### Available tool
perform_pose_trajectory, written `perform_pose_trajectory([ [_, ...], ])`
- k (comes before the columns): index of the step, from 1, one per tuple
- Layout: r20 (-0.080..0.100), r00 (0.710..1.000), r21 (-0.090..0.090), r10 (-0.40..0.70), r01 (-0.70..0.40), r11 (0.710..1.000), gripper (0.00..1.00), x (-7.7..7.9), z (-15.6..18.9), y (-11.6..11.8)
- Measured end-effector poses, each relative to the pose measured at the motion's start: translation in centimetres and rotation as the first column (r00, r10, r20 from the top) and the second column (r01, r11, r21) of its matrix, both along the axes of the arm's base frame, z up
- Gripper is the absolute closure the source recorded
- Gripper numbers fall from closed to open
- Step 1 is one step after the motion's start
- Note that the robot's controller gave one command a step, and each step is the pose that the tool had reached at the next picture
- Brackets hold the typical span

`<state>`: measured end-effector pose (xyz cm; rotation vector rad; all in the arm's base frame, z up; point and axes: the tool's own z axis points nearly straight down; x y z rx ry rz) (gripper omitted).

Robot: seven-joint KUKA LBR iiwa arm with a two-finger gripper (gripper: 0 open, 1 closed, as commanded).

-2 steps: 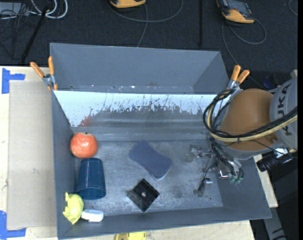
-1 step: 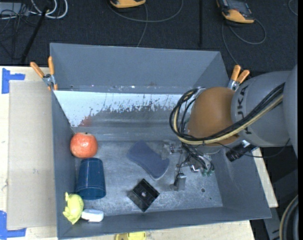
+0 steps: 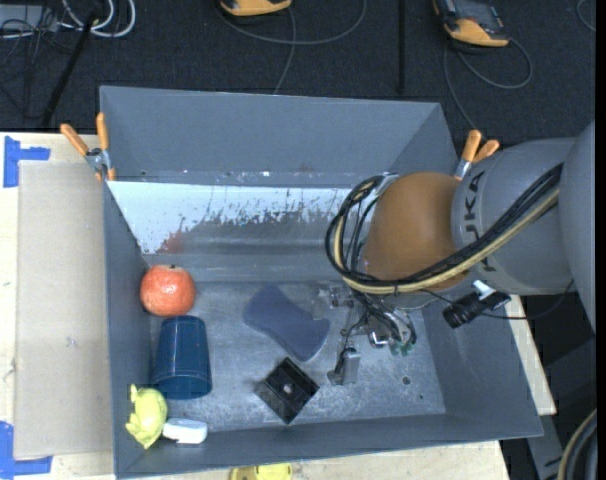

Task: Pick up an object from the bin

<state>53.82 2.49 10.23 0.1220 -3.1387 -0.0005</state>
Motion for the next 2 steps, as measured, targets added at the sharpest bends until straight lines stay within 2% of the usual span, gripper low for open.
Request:
perform_pose_trajectory([
  [1,0.003,1.0,0.0,-0.011,0.011,1.0,0.0,1.2,-0.1,1.4],
  [2,0.001,0.984,0.0,-0.18,0.18,0.984,0.0,1.3,-2.3,2.6],
])
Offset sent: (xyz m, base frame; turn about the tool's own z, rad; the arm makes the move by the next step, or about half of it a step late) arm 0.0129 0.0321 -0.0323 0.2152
